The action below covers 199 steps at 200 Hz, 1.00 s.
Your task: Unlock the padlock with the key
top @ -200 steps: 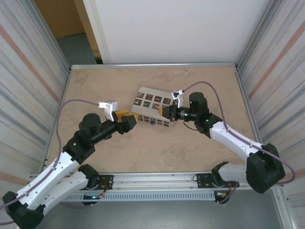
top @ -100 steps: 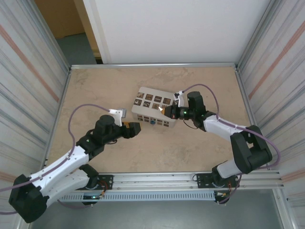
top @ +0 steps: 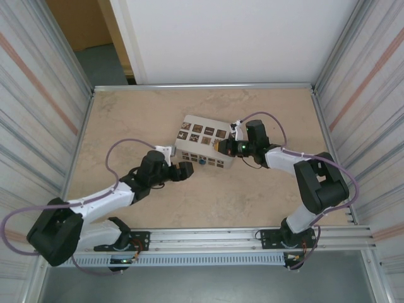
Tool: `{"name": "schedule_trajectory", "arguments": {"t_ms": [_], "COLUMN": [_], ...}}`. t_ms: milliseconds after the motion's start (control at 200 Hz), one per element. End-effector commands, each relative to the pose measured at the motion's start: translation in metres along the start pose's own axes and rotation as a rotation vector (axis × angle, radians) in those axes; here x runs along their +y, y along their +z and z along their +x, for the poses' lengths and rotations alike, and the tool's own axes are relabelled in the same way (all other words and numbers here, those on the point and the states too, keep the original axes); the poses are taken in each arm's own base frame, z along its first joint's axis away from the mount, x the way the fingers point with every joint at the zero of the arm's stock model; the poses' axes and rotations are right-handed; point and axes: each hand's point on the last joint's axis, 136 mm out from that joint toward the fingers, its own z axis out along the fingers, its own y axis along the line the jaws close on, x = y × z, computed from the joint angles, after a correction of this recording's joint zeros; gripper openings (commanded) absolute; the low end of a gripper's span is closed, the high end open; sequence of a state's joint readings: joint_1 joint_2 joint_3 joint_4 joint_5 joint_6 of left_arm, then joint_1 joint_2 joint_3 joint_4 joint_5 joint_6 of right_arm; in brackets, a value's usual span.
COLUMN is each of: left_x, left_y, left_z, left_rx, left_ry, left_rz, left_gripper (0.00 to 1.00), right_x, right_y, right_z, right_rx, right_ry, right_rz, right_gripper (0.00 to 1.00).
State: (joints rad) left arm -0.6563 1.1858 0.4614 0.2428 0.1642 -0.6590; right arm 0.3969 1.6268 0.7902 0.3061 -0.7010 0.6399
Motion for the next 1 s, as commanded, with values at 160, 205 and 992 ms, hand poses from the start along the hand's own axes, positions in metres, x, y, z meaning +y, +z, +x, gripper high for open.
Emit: {"name": "schedule_trajectory", "arguments": {"t_ms": [160,205,992], "left_x": [-0.014,-0.014,-0.003], "left_y": [0.032,0.037,0.099], "left_z": [-0.009,-0.009,-0.01], "left_rx": [0.006,0.008,-0.009], "left_ry": [-0.024,-0.027,0.015], "left_rz": [0.071,0.075,0.007], "left_gripper": [0.75,0.74,0.6], "right_x": [-0.012,-0.015,-0.026], "right_y": [0.006,0.006,0.003], "right_z": [0.004,0.005,0.016], "right_rx": [0.027,0.031,0.054], "right_ry": [0.021,0.024,0.014], "right_rz": [0.021,0.034,0.07], "right_gripper": [0.0,0.0,0.0]}}
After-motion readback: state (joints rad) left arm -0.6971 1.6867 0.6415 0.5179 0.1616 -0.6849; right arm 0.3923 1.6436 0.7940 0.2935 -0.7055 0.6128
